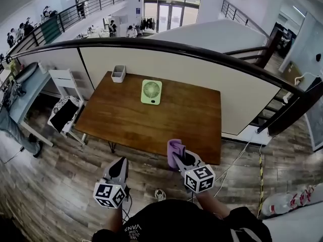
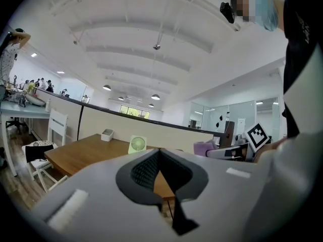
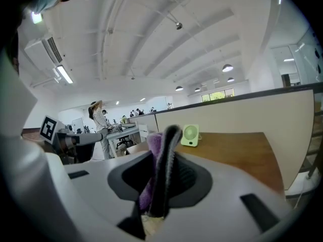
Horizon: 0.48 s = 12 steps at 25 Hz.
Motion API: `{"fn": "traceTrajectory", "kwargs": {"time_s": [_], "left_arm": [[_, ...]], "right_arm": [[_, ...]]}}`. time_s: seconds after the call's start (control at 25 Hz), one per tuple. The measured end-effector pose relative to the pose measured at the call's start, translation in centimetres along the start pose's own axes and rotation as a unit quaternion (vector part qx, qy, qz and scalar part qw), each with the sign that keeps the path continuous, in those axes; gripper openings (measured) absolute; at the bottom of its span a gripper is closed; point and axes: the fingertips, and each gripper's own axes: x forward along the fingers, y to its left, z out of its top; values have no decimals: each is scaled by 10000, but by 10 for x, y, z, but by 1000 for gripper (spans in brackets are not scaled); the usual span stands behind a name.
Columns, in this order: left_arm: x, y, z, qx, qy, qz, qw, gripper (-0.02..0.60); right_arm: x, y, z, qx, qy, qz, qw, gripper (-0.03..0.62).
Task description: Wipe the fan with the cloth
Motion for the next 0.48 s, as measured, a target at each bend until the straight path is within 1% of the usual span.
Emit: {"fn": "traceTrajectory", "kwargs": {"time_s": [0.12,0.32,0.48], "left_arm": [[19,7,4,-2,-43,80,10000,11],[39,19,-1,-107,10,120,9999,11],[57,42,-4,-182,84,81,9998,12]], "right_arm": [[15,-15,6,2,-13,62,10000,93],[39,-31,8,62,55,78,9999,94],[66,-35,12,82,94,50,9999,94]]}}
